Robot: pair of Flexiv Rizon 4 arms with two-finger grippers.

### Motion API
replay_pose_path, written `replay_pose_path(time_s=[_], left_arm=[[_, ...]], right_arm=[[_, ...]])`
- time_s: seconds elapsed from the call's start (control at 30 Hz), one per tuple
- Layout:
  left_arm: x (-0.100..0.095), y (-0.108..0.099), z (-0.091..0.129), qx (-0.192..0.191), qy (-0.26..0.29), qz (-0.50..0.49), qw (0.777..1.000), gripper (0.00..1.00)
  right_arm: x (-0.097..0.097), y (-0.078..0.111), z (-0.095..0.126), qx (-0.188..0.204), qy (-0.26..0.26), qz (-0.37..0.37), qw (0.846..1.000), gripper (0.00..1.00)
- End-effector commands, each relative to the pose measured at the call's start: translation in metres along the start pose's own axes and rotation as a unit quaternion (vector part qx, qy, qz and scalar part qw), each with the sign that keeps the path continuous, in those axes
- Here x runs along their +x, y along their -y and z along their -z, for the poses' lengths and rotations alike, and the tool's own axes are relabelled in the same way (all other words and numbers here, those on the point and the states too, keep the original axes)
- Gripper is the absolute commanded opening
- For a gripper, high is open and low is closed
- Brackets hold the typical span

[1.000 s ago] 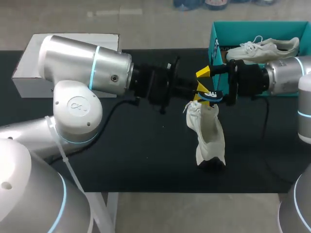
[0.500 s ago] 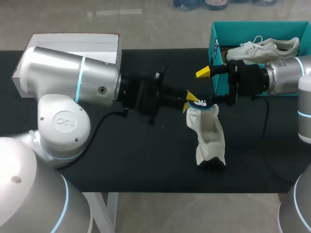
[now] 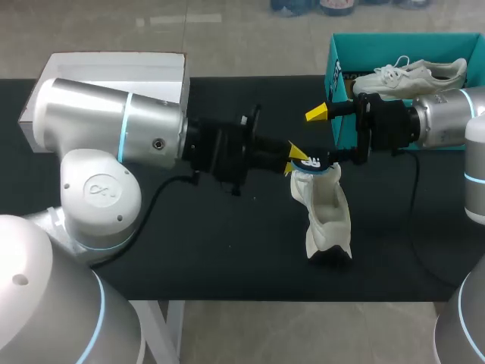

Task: Take the shoe out of the shoebox, open the shoe tongue, remove and reinsert the insole, then place the shoe into the shoebox

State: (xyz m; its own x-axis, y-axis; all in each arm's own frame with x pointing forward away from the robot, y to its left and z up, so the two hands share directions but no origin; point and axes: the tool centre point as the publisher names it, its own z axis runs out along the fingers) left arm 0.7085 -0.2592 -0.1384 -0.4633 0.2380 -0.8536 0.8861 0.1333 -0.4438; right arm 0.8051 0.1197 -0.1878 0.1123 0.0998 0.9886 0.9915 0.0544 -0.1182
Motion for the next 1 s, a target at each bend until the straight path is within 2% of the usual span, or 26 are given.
replay_pose_path(time_s=[0.03, 0.7, 0.8, 0.83, 0.87, 0.9, 1.0], left_arm=[[-0.004, -0.006, -0.01, 0.004, -0.002, -0.001, 1.0, 0.0], [0.004, -0.01, -0.011, 0.006, 0.004, 0.017, 1.0, 0.0], [0.006, -0.011, -0.012, 0.016, -0.002, 0.024, 1.0, 0.0], [0.007, -0.012, -0.012, 0.019, -0.002, 0.024, 1.0, 0.22], [0.008, -0.011, -0.012, 0.023, -0.005, 0.023, 0.999, 0.88], [0.008, -0.011, -0.012, 0.022, -0.013, 0.021, 0.999, 1.0], [0.011, -0.007, -0.007, 0.026, -0.016, 0.024, 0.999, 1.0]], right_arm=[[0.0, 0.001, -0.001, -0.002, 0.001, 0.0, 1.0, 0.0], [0.0, 0.001, -0.001, -0.002, 0.001, 0.0, 1.0, 0.0], [0.0, 0.001, -0.001, -0.002, 0.001, 0.0, 1.0, 0.0], [0.0, 0.001, -0.001, -0.002, 0.001, 0.0, 1.0, 0.0], [0.0, 0.001, -0.001, -0.002, 0.001, 0.0, 1.0, 0.0], [0.0, 0.001, -0.001, -0.002, 0.001, 0.0, 1.0, 0.0], [0.0, 0.001, -0.001, -0.002, 0.001, 0.0, 1.0, 0.0]])
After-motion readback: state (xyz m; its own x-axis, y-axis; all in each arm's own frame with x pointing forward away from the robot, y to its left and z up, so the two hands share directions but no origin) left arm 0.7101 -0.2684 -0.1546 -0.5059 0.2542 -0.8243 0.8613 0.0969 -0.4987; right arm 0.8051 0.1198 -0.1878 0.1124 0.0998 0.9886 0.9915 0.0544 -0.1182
